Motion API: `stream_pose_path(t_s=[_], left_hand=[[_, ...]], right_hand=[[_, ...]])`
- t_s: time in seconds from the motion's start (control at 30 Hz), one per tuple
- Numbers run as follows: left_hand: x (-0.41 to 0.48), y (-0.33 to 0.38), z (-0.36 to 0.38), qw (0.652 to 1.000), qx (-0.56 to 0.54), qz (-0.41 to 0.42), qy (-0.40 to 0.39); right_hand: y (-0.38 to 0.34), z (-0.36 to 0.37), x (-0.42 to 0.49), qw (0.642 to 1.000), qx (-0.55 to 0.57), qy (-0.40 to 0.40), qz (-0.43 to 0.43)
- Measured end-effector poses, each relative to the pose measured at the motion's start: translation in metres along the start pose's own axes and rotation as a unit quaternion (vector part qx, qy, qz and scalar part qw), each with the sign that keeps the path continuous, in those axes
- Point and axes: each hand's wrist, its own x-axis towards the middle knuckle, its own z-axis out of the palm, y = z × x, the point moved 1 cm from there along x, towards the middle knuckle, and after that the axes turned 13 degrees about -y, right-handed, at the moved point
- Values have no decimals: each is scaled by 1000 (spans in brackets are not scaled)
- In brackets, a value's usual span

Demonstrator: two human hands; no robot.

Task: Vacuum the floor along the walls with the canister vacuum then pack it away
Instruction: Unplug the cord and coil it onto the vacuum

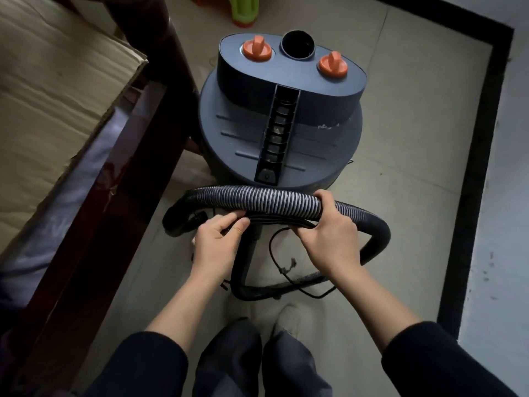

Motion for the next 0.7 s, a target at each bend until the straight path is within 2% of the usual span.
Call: stream_pose_path(t_s=[0.13,0.23,0.33,0.43,0.5,0.57,0.7], left_hand=[[5,6,-2,993,15,87,71],[15,2,-2,992,35,88,83],[27,-7,6,994,33,35,96],[38,-19,17,987,-32,-99,122],[38,-23,18,978,-28,-156,137],[30,-20,19,978,-29,-171,115],[10,-10,15,985,-43,-134,96]], right_hand=[[-15,0,-2,997,44,55,-28],[-14,8,6,998,14,52,-22],[-6,19,9,999,-16,34,10],[3,28,7,999,-34,30,10],[12,31,4,999,-45,17,7],[21,32,-3,999,-31,-3,10],[22,23,-7,999,33,-13,11]])
